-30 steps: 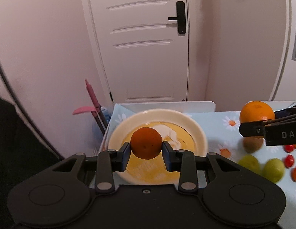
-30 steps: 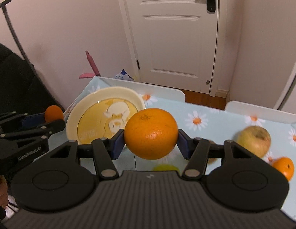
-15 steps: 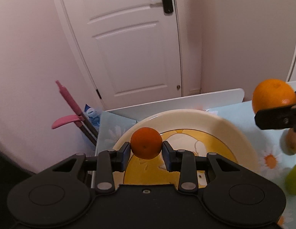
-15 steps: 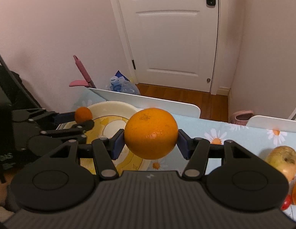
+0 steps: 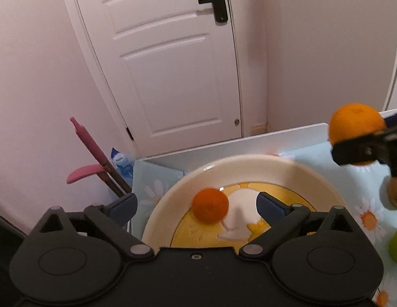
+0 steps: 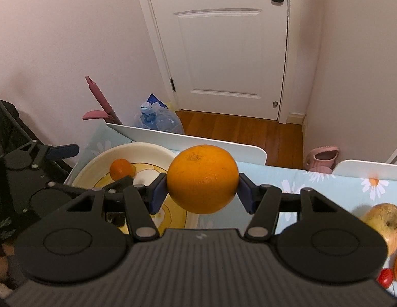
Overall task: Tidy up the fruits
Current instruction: 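Lower the large orange into the bowl and open the right gripper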
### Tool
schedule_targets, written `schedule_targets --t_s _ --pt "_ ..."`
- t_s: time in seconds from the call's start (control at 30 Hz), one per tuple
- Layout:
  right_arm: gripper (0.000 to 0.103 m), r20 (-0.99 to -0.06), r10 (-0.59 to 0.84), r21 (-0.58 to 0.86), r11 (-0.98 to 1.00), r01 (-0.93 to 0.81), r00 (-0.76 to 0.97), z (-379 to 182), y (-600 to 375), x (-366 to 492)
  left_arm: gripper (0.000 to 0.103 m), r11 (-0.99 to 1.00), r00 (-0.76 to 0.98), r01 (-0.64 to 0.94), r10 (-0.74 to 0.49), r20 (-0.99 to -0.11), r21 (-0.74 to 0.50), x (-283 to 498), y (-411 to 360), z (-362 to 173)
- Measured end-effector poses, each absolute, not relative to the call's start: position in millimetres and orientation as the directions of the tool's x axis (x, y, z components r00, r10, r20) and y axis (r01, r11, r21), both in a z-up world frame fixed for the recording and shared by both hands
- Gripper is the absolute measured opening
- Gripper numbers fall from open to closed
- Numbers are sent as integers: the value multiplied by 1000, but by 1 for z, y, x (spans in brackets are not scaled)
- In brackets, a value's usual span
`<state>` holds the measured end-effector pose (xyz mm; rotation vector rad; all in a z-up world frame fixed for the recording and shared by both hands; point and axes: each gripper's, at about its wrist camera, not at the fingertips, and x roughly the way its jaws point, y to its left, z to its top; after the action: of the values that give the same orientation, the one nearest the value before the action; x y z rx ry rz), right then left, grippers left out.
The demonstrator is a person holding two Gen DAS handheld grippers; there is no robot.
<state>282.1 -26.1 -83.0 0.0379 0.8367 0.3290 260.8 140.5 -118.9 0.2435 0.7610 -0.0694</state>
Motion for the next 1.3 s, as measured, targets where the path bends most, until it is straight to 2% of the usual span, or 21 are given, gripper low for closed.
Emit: schedule_targets --t_s 0.57,0.77,0.97,1.03,1.07,1.1,1.3 --pt "73 -746 386 126 883 -453 543 -103 17 294 101 984 650 52 95 -754 168 224 165 -111" --pt "73 -761 356 42 861 -507 542 -122 41 301 102 977 647 24 146 -749 211 211 163 -116" --pt "74 -761 362 20 843 -538 538 -130 51 303 102 974 651 37 147 -745 225 207 161 -119" --pt "83 -726 375 -6 835 -551 576 -124 53 299 102 973 651 43 146 -745 228 205 160 -119" --pt "99 -711 371 -27 835 -550 598 -121 53 297 102 972 653 44 147 -743 231 204 160 -119" --pt "103 -697 358 -52 839 -542 621 -117 54 295 102 971 656 44 148 -740 233 203 160 -119" --pt "103 -690 350 -43 854 -519 633 -105 45 285 102 970 666 73 125 -736 230 198 158 -116"
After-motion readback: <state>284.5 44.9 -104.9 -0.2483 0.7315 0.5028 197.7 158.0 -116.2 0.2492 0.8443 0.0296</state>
